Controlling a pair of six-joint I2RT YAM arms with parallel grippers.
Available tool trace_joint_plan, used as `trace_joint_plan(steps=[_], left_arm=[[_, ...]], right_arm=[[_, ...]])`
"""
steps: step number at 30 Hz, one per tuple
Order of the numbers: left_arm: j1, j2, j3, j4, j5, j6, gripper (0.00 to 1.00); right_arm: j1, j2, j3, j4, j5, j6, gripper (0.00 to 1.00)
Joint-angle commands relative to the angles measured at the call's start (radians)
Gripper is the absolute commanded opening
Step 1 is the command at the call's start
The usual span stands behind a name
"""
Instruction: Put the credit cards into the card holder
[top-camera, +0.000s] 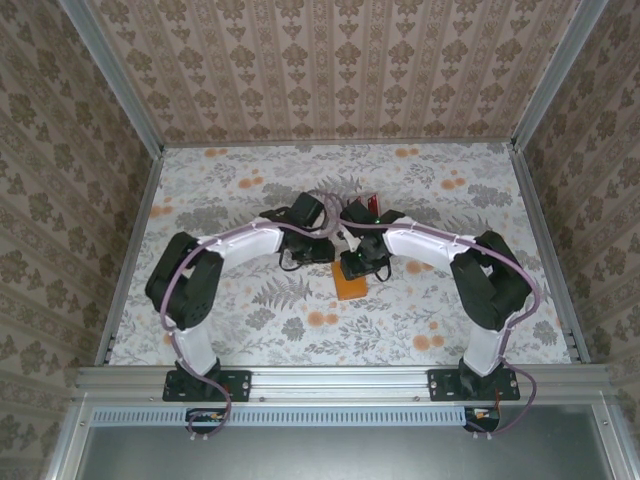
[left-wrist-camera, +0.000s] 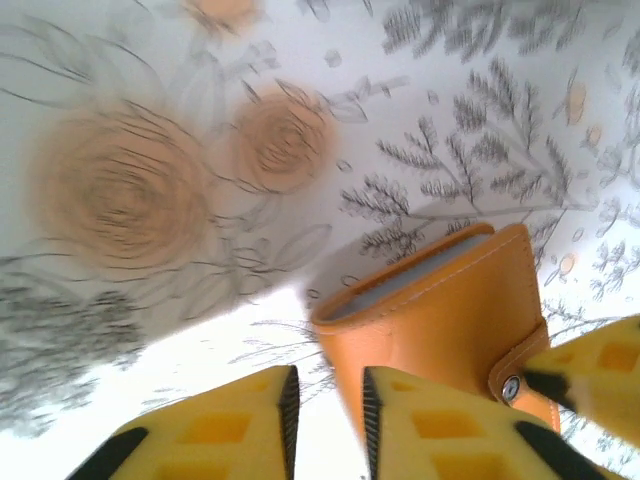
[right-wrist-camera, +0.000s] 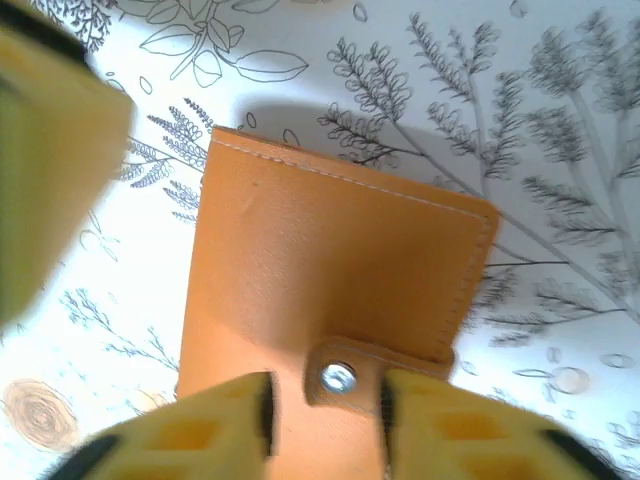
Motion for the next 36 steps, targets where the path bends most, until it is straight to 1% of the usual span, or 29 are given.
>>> trace_joint_plan(steps=[1,4,8,11,12,13,14,15,16,17,18,20,21,22,23,24,25,26,28,29,32,34,36], left_arm=[[0.045,-0.128,-0.018,-0.007,-0.086,0.042,0.33],[0.090,-0.225,-0.048,0.002,-0.137,0.063,0.37],[0.147,-0.372,-0.094,0.005,-0.237,0.102,0.43],[0.199,-0.471,-0.131,0.005,-0.310,0.132,0.52],[0.216,-0.500,-0.144,0.005,-0.326,0.137,0.57],[0.251,-0.531,-0.156,0.002,-0.347,0.136,0.68],[0.281,-0.557,-0.169,-0.007,-0.370,0.131,0.74],[0.306,-0.577,-0.181,-0.009,-0.386,0.129,0.78],[0.332,-0.597,-0.197,-0.010,-0.406,0.131,0.85],[0.358,-0.618,-0.210,-0.020,-0.431,0.131,0.96],[0.376,-0.632,-0.222,-0.030,-0.459,0.127,1.00],[0.418,-0.663,-0.248,-0.057,-0.557,0.111,1.00],[0.436,-0.676,-0.258,-0.091,-0.625,0.065,1.00],[0.453,-0.688,-0.275,-0.109,-0.665,0.041,1.00],[0.480,-0.704,-0.297,-0.110,-0.678,0.038,1.00],[0.503,-0.719,-0.322,-0.093,-0.677,0.052,1.00],[0.516,-0.736,-0.346,-0.073,-0.683,0.065,1.00],[0.529,-0.753,-0.376,-0.054,-0.700,0.073,1.00],[0.532,-0.784,-0.448,0.033,-0.747,0.117,1.00],[0.532,-0.797,-0.485,0.081,-0.770,0.139,1.00],[0.534,-0.820,-0.590,0.250,-0.809,0.221,1.00],[0.533,-0.813,-0.649,0.359,-0.822,0.281,1.00],[0.534,-0.787,-0.686,0.438,-0.850,0.325,1.00]], right_arm=[[-0.003,-0.109,0.053,-0.046,0.109,-0.020,0.45],[-0.028,-0.186,0.043,-0.012,0.175,-0.032,0.49],[-0.065,-0.327,-0.030,0.076,0.320,-0.051,0.54],[-0.112,-0.429,-0.107,0.172,0.409,-0.068,0.57],[-0.130,-0.458,-0.127,0.193,0.433,-0.072,0.59],[-0.157,-0.482,-0.147,0.211,0.460,-0.073,0.61],[-0.187,-0.505,-0.172,0.237,0.484,-0.071,0.64],[-0.214,-0.527,-0.197,0.269,0.496,-0.069,0.65],[-0.251,-0.555,-0.238,0.315,0.507,-0.059,0.67],[-0.291,-0.586,-0.282,0.369,0.502,-0.050,0.68],[-0.320,-0.611,-0.320,0.423,0.497,-0.051,0.69],[-0.358,-0.671,-0.440,0.586,0.562,-0.048,0.76],[-0.361,-0.696,-0.515,0.708,0.620,-0.071,0.79],[-0.365,-0.714,-0.579,0.817,0.677,-0.093,0.98],[-0.373,-0.727,-0.643,0.925,0.728,-0.117,1.00],[-0.388,-0.733,-0.691,0.995,0.748,-0.143,1.00],[-0.409,-0.732,-0.708,1.003,0.754,-0.148,1.00],[-0.434,-0.723,-0.707,0.973,0.767,-0.132,1.00],[-0.468,-0.696,-0.700,0.929,0.819,-0.080,1.00],[-0.480,-0.683,-0.711,0.936,0.824,-0.080,1.00],[-0.502,-0.657,-0.788,1.067,0.803,-0.103,1.00],[-0.519,-0.642,-0.834,1.150,0.742,-0.100,1.00],[-0.525,-0.615,-0.872,1.229,0.713,-0.111,1.00]])
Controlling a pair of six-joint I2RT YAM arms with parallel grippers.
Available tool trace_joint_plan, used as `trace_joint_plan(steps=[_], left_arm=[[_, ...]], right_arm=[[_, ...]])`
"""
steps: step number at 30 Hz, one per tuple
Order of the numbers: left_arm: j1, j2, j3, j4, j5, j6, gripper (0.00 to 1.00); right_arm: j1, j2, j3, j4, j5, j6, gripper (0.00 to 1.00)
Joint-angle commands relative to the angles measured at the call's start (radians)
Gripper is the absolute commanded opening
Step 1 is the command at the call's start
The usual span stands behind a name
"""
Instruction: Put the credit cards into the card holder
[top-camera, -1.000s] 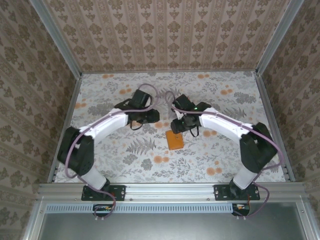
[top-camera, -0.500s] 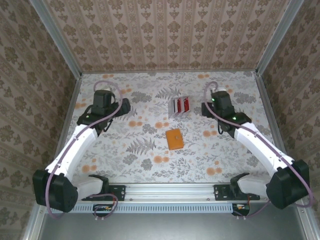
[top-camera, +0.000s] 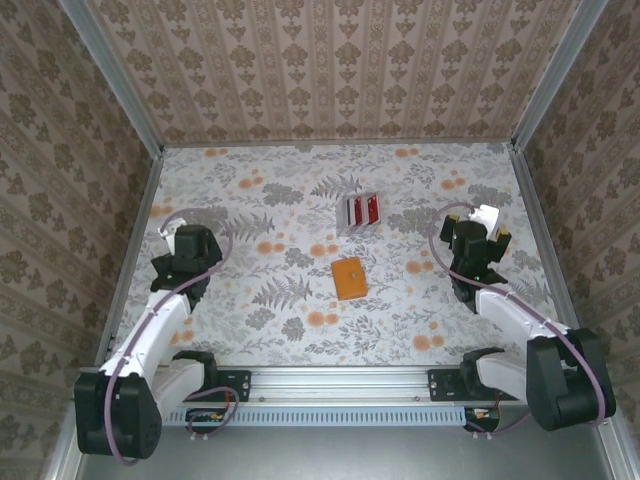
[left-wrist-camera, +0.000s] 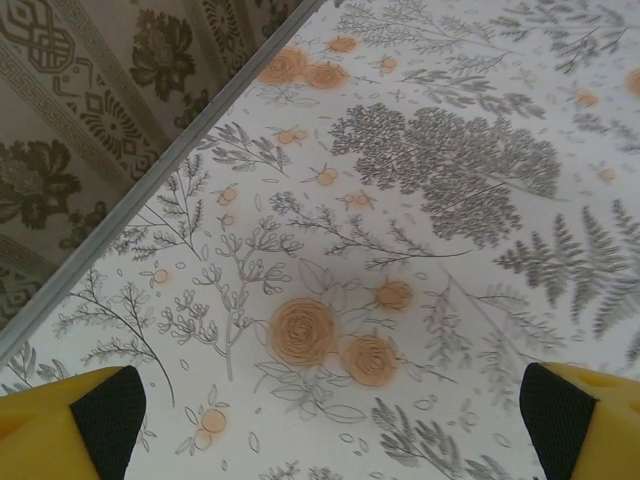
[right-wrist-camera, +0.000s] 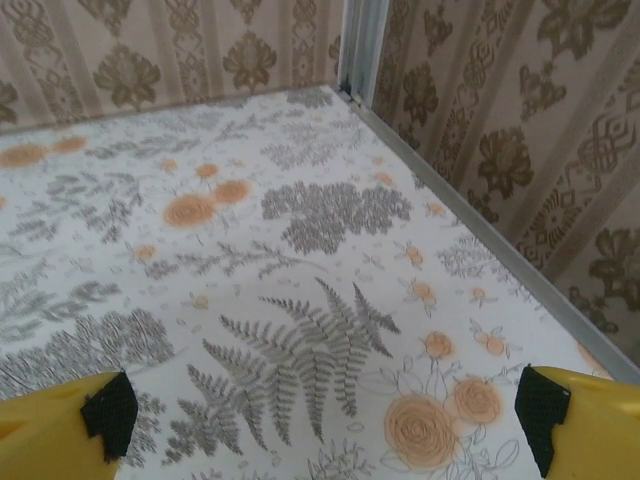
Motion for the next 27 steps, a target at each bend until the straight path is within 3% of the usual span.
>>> trace_joint_plan(steps=[1,6,10,16,24,27], left_arm=[[0.006,0.030,-0.046,0.225,-0.093,0.123,1.00],[0.014,0.090,-0.128,0.464,-0.110,0.222,1.00],[0.074,0.131,-0.231,0.736,0.038,0.240,1.00],[0.102,0.290,-0.231,0.943,0.154,0.315,1.00],[0.113,0.548,-0.165,1.112,0.363,0.412,1.00],[0.117,0.554,-0.135,1.065,0.403,0.419,1.00]], right_arm=[[-0.011,0.043,-0.059,0.198,-0.038,-0.024,1.00],[-0.013,0.082,-0.109,0.333,-0.051,-0.052,1.00],[-0.014,0.115,-0.120,0.416,-0.102,-0.079,1.00],[-0.015,0.181,-0.133,0.530,-0.180,-0.112,1.00],[-0.015,0.306,-0.107,0.600,-0.286,-0.159,1.00],[-0.027,0.327,-0.090,0.583,-0.331,-0.159,1.00]])
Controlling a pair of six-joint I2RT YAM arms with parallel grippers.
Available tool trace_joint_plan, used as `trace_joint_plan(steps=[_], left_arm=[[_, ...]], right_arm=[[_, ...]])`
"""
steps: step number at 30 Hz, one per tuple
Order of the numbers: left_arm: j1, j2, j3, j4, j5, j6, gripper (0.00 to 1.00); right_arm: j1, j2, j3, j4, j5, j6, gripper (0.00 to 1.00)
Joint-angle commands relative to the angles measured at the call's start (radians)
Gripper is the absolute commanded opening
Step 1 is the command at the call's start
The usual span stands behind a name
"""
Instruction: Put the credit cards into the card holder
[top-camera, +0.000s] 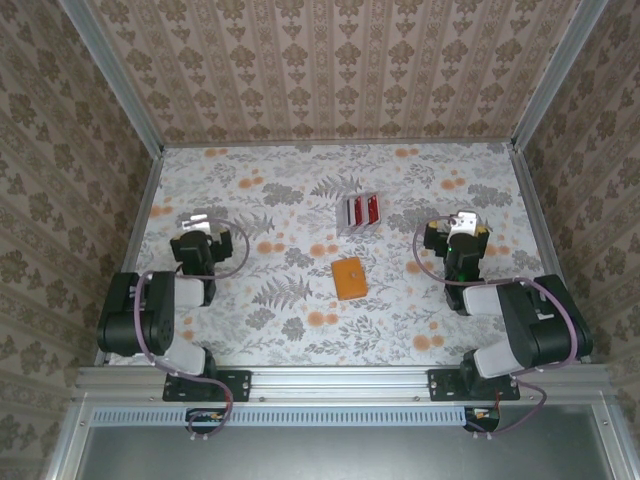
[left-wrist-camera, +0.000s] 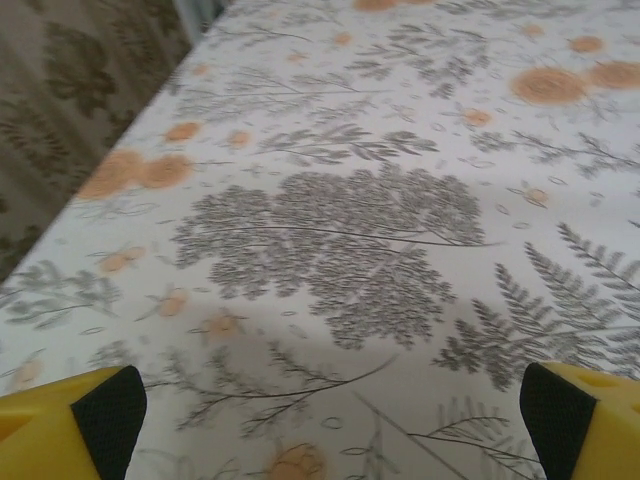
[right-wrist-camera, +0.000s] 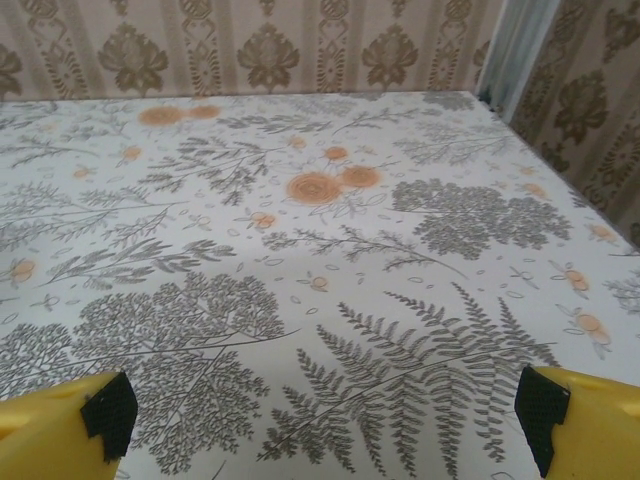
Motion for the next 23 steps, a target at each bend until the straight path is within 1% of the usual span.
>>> trace_joint_plan(steps=[1,2,3,4,7,23], left_arm=[[0.011,0.005,0.026,0.068,0.105,0.051,1.00],[0.011,-0.006,0.033,0.039,0.106,0.047,1.00],[0.010,-0.001,0.031,0.058,0.105,0.049,1.00],[0.011,0.000,0.030,0.057,0.105,0.049,1.00],[0.009,-0.002,0.031,0.051,0.103,0.050,1.00],[0.006,-0.001,0.032,0.050,0.109,0.057,1.00]], right_arm=[[-0.020,0.044,0.031,0.046,-0.082,-0.011,1.00],[-0.021,0.085,0.044,0.077,-0.082,-0.021,1.00],[-0.022,0.083,0.063,0.038,-0.085,-0.019,1.00],[-0.038,0.061,0.080,-0.036,-0.115,0.001,1.00],[-0.056,0.064,0.089,-0.051,-0.143,0.011,1.00],[-0.057,0.065,0.089,-0.045,-0.145,0.009,1.00]])
